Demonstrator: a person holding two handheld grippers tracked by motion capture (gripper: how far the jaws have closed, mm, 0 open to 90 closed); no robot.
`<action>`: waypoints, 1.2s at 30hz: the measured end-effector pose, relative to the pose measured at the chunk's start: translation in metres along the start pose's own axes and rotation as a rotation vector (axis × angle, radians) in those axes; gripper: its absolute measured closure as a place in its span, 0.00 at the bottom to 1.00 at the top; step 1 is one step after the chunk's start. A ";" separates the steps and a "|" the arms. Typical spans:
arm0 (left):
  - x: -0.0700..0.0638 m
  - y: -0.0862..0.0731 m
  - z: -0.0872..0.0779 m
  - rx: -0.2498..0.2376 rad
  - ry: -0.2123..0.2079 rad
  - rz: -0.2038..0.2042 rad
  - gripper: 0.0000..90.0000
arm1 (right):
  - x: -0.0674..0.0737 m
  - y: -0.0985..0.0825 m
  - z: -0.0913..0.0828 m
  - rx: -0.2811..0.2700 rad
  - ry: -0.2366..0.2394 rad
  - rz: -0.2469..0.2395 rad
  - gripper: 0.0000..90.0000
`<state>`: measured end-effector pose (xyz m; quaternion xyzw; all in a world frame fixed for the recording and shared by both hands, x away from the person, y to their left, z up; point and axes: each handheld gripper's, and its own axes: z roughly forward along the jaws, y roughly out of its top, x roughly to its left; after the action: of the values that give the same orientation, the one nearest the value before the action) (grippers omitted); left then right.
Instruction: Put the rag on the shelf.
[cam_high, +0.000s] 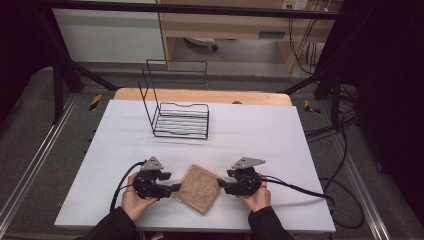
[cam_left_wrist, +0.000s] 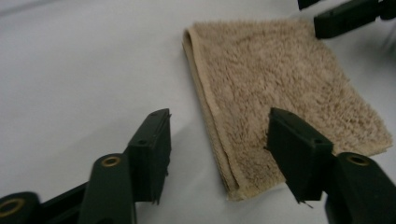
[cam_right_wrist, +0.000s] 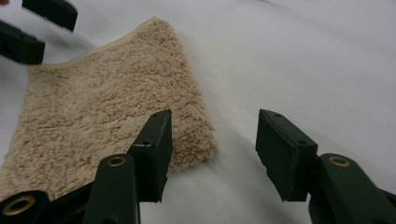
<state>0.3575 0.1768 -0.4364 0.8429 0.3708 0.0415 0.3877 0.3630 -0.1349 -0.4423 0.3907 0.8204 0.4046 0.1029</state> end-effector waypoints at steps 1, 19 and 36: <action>0.000 0.000 0.002 0.016 -0.008 -0.009 0.48 | -0.001 -0.001 0.002 -0.003 -0.002 0.010 0.53; -0.007 -0.003 0.009 0.065 -0.008 -0.069 0.90 | 0.002 0.005 0.014 0.055 0.067 0.122 0.95; 0.010 0.028 0.002 -0.047 0.079 -0.051 0.50 | -0.012 0.026 0.008 -0.042 0.039 0.021 0.65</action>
<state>0.3821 0.1704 -0.4204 0.8215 0.4060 0.0738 0.3934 0.3892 -0.1294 -0.4297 0.3890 0.8096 0.4302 0.0910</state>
